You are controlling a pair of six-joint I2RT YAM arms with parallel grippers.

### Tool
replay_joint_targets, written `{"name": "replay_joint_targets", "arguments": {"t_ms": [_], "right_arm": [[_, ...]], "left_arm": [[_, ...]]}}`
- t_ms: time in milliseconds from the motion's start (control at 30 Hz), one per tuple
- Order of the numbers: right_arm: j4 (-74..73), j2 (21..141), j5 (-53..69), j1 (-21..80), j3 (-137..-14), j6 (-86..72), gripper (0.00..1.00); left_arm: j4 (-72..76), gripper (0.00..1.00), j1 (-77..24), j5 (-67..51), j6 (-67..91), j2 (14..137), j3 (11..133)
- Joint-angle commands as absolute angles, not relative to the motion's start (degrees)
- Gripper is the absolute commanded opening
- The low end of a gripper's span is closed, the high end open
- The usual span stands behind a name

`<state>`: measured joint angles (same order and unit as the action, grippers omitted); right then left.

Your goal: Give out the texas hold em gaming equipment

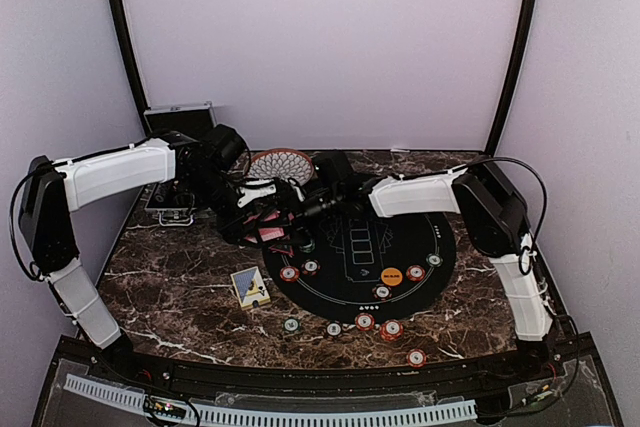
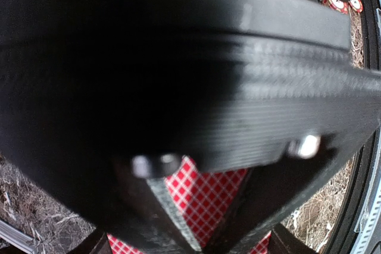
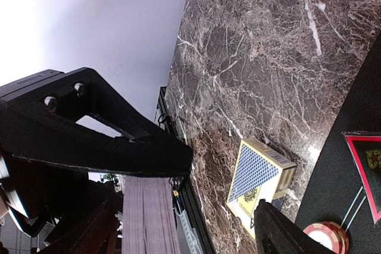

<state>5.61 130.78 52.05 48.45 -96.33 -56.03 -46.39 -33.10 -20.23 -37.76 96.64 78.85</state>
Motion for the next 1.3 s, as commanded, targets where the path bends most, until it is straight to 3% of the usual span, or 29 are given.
{"name": "replay_joint_targets", "arguments": {"t_ms": [0, 633, 1100, 1267], "right_arm": [[5.0, 130.8, 53.1, 48.0, -96.4, -54.5, 0.78], [5.2, 125.4, 53.2, 45.2, -89.6, -54.2, 0.63], [4.1, 119.9, 51.3, 44.8, -88.5, -54.4, 0.42], [2.7, 119.1, 51.2, 44.7, -88.2, -53.7, 0.29]], "left_arm": [[-47.0, 0.04, -33.3, -21.3, -37.8, 95.7, 80.6], [-46.2, 0.04, -33.4, -21.2, -37.6, 95.8, 80.7], [-46.1, 0.03, -33.4, -20.9, -37.9, 96.0, 80.4], [-46.1, 0.03, -33.3, -20.5, -38.0, 95.8, 80.1]]}}
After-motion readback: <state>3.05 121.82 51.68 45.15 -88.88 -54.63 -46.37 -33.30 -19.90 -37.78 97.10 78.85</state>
